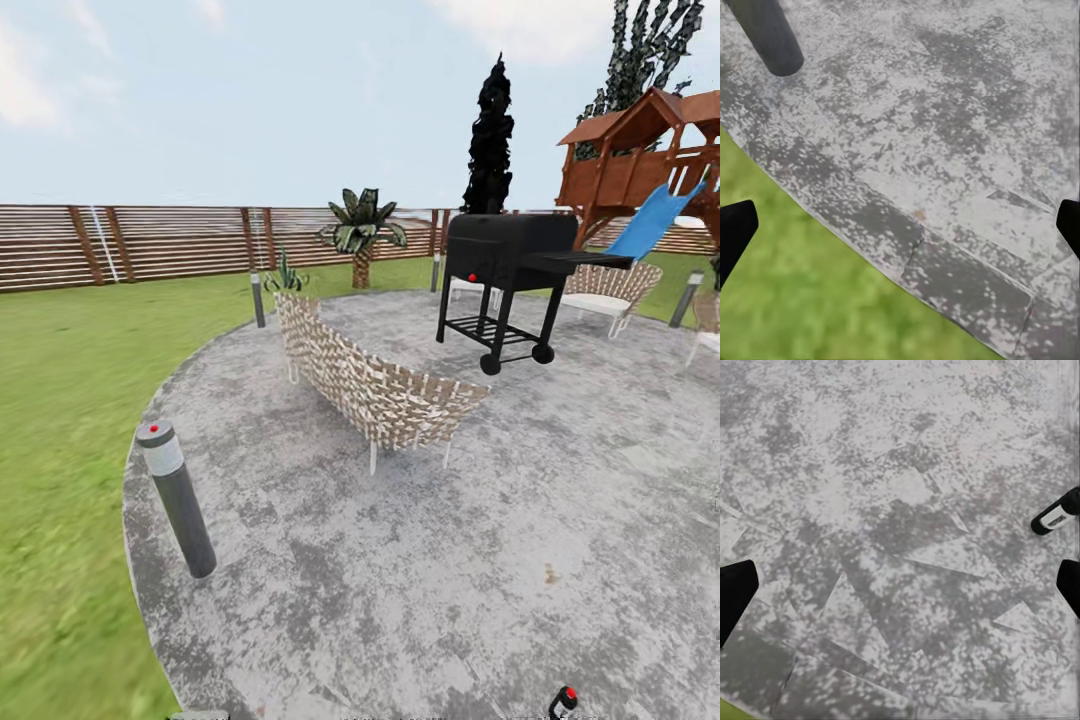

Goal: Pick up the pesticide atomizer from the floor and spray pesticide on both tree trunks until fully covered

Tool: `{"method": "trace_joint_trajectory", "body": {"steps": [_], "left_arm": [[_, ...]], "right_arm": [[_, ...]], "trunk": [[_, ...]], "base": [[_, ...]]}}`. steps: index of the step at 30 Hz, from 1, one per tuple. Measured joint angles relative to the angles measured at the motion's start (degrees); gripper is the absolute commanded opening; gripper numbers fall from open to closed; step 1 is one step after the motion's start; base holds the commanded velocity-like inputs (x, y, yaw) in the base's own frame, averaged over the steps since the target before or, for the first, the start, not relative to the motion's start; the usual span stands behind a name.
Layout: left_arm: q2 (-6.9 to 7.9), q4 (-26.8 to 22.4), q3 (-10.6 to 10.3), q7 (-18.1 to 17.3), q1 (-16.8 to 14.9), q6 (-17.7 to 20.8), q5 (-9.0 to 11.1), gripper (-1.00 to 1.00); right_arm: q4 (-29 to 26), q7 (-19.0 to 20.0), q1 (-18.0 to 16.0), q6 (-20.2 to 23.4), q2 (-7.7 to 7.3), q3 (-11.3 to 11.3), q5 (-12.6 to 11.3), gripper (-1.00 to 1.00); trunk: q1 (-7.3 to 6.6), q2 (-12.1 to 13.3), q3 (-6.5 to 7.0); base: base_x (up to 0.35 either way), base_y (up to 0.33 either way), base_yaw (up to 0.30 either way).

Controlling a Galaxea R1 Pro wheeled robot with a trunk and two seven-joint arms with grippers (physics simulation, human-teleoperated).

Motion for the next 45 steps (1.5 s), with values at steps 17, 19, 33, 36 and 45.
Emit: {"method": "trace_joint_trajectory", "body": {"steps": [17, 19, 33, 36, 45], "left_arm": [[1.12, 0.00, 0.11, 0.18, -0.08, -0.05, 0.38, 1.00], [1.13, 0.00, 0.11, 0.18, -0.08, -0.05, 0.38, 1.00], [1.04, 0.01, 0.11, 0.27, -0.08, -0.05, 0.38, 1.00], [1.04, 0.01, 0.11, 0.27, -0.08, -0.05, 0.38, 1.00], [1.04, -0.01, 0.11, 0.27, -0.07, -0.05, 0.37, 1.00]], "right_arm": [[-0.18, 0.00, 0.00, -0.01, 0.00, 0.15, 0.00, 1.00], [-0.18, 0.00, 0.00, -0.01, 0.00, 0.15, 0.00, 1.00], [-0.19, 0.08, -0.01, -0.01, 0.01, 0.31, 0.00, 1.00], [-0.19, 0.08, -0.01, -0.01, 0.01, 0.35, 0.00, 1.00], [-0.12, 0.27, -0.02, -0.01, 0.00, 0.39, 0.12, 1.00]], "trunk": [[3.74, -6.82, -4.15], [4.17, -7.62, -4.66], [7.25, -13.24, -8.19], [7.91, -14.44, -8.95], [9.89, -18.05, -10.81]], "base": [[0.000, 0.000, -0.221], [0.000, 0.000, -0.195], [0.000, 0.000, -0.193], [0.000, 0.000, -0.187], [0.000, 0.000, -0.040]]}}
